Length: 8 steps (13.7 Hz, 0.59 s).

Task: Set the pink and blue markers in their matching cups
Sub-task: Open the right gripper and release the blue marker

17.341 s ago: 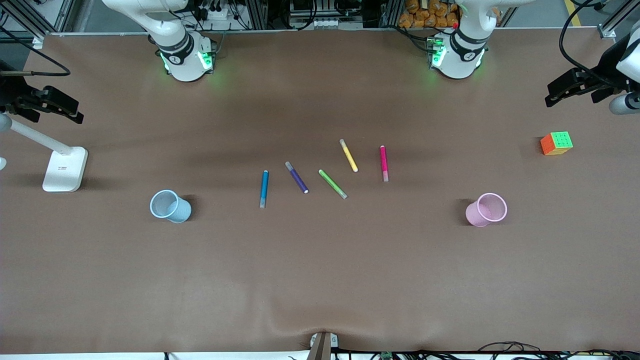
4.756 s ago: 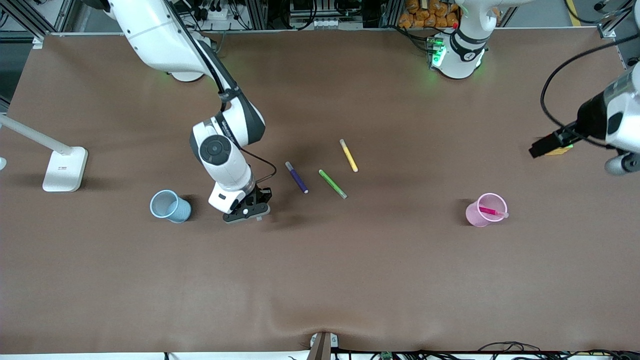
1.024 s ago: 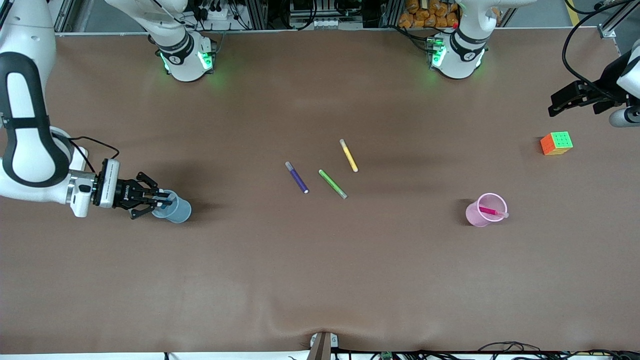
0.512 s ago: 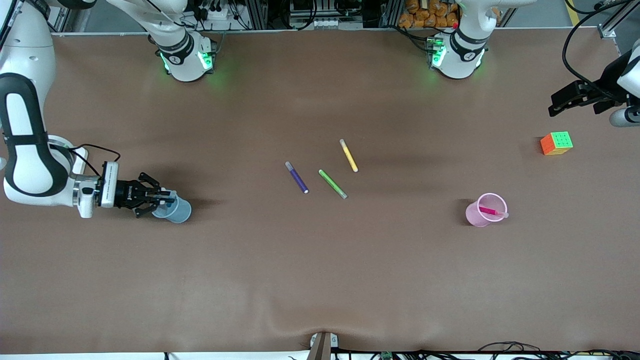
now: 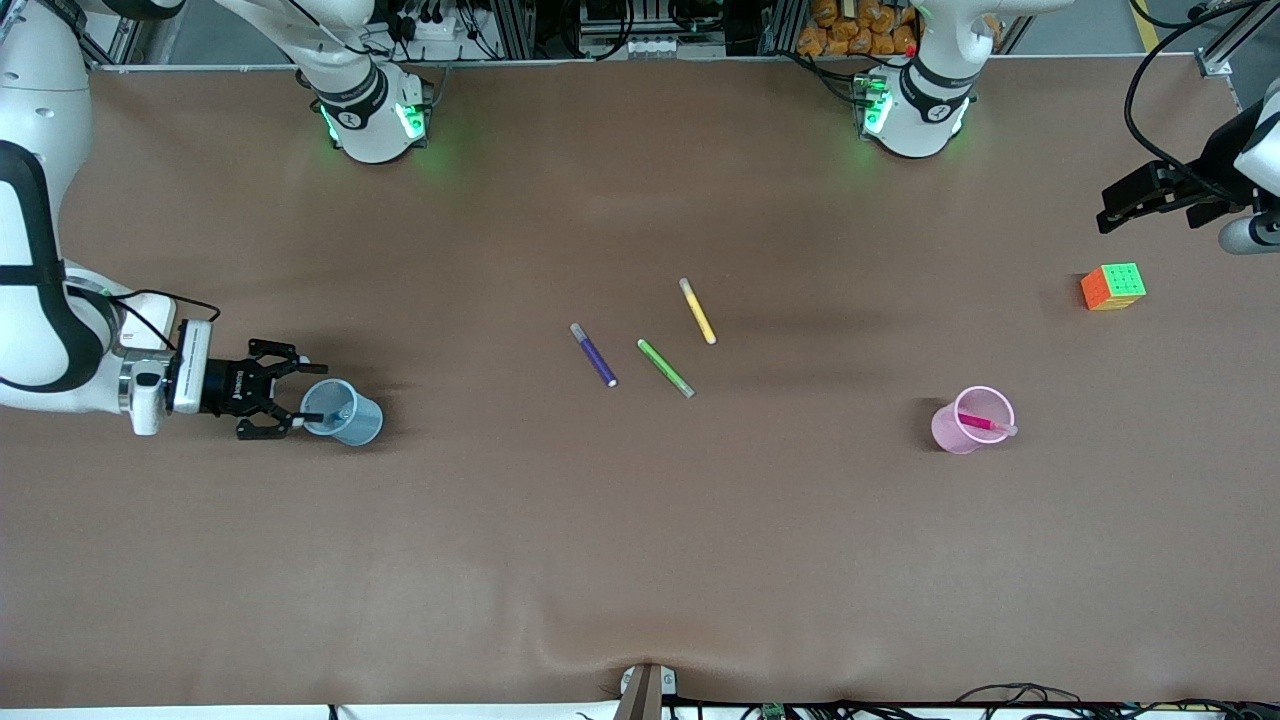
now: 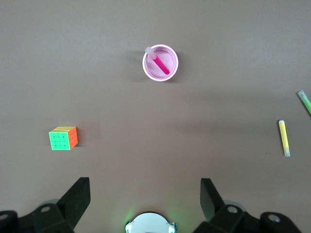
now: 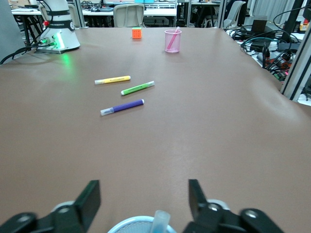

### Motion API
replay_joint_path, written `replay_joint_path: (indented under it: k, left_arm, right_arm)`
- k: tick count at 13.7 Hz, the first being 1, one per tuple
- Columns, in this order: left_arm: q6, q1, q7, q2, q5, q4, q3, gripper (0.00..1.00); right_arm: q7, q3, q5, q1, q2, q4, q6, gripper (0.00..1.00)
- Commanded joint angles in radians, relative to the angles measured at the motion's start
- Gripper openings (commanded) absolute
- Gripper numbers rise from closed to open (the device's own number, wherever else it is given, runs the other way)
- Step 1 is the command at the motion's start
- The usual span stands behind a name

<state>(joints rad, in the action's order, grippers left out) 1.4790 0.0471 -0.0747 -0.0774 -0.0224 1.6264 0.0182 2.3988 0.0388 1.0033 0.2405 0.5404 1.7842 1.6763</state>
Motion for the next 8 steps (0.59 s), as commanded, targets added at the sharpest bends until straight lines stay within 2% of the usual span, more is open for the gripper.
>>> replay_joint_path:
  k: [1,3,8]
  left_arm:
    - [-0.008,-0.007,0.021,-0.01,0.016,0.003,-0.001,1.0]
    - [-0.008,-0.007,0.021,-0.01,0.016,0.001,-0.001,1.0]
    - [-0.008,-0.009,0.046,-0.008,0.018,0.001,0.002,1.0]
  right_arm:
    - [-0.133,-0.011,-0.044,0.011,-0.013,-0.028,-0.009,1.0]
    - [-0.219,-0.01,-0.061,0.003,-0.046,-0.029,-0.001,1.0]
    - [-0.573,-0.013,-0.193,-0.05,-0.126,-0.088,0.023,1.0]
